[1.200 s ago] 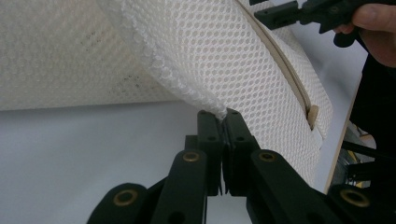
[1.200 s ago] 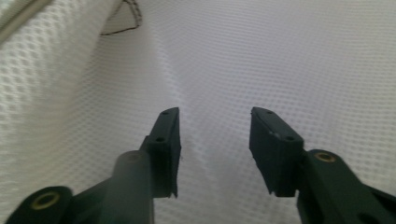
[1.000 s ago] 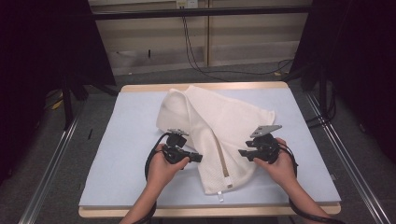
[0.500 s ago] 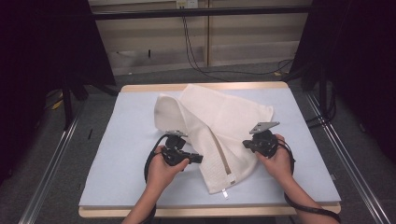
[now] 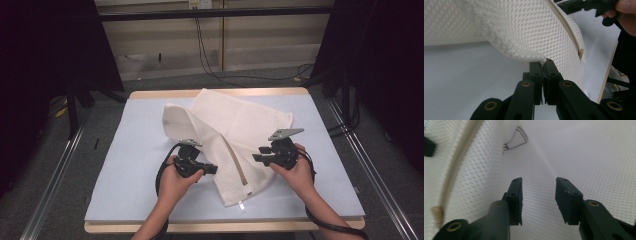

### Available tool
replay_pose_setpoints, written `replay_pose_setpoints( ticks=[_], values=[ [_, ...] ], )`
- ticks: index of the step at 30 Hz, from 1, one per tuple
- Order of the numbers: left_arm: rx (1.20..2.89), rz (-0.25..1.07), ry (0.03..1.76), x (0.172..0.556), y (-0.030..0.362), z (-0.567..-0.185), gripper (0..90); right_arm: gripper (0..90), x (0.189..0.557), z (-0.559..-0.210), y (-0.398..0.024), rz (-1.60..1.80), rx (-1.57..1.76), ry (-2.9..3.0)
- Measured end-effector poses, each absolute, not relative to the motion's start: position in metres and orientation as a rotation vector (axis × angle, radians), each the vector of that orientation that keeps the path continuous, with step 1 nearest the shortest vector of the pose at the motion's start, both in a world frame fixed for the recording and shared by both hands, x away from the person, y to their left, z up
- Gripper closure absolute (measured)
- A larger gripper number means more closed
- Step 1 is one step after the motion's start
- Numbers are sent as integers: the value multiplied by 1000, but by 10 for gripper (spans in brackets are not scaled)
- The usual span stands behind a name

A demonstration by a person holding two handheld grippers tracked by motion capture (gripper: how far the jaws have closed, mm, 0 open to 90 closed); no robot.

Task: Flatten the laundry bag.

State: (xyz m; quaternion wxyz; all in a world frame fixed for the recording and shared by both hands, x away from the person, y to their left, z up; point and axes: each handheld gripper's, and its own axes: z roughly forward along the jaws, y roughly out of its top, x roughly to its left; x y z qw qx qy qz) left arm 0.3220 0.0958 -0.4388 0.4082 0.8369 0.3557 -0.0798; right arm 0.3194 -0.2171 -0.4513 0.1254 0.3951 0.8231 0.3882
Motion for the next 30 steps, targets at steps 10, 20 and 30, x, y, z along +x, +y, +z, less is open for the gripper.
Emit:
replay_pose_setpoints(
  ticks=[10,20,30],
  values=[
    [2107,-191,909,323,96,-441,866,418,302,-450,-198,1295,1173,2420],
    [2110,-200,911,322,97,-440,853,424,303,-449,-192,1303,1165,2438],
    [2060,-196,927,324,107,-432,691,431,303,-456,-186,1276,1145,2466]
  ],
)
